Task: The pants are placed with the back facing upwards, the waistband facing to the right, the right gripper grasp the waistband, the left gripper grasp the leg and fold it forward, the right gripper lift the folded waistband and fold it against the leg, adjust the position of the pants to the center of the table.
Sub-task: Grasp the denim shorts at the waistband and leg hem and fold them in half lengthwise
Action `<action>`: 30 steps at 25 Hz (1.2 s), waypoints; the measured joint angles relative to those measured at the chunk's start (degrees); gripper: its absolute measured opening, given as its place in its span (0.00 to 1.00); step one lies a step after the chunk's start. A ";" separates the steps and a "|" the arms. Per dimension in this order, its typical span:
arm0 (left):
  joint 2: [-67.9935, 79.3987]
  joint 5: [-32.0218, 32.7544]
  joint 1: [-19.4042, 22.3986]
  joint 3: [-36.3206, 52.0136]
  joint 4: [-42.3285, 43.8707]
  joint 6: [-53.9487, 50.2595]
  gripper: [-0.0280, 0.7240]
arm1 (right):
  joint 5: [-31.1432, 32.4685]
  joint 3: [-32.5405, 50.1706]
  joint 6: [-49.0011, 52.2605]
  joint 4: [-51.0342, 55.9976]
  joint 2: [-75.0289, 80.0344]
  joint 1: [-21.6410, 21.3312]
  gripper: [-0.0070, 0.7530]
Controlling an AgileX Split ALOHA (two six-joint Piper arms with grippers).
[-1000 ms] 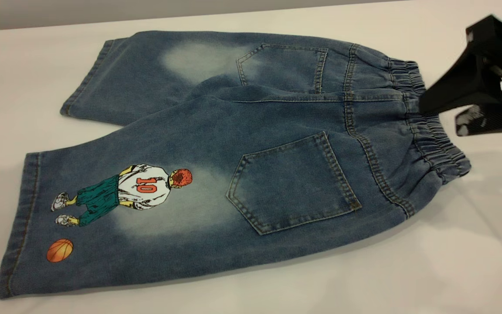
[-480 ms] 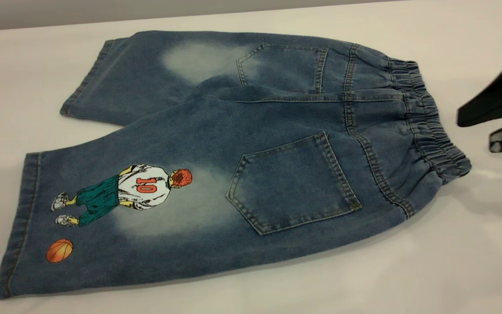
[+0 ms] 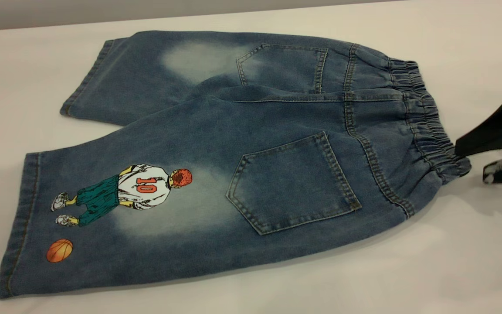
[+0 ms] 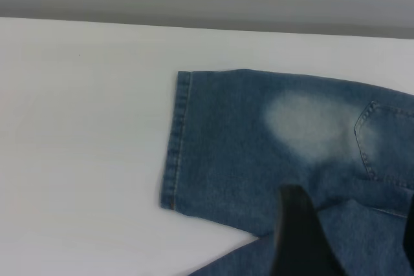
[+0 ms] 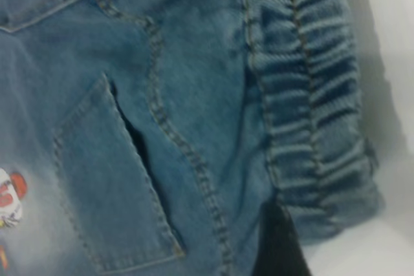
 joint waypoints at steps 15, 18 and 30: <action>0.00 -0.05 0.00 0.00 0.00 0.00 0.52 | 4.60 -0.50 -0.86 1.63 4.58 0.00 0.52; 0.00 -0.05 0.00 0.00 0.00 0.00 0.52 | 4.60 -1.75 -0.79 1.81 5.65 0.00 0.52; 0.00 -0.06 0.00 0.00 0.00 0.00 0.52 | 4.94 -4.54 -0.79 1.82 8.50 0.00 0.47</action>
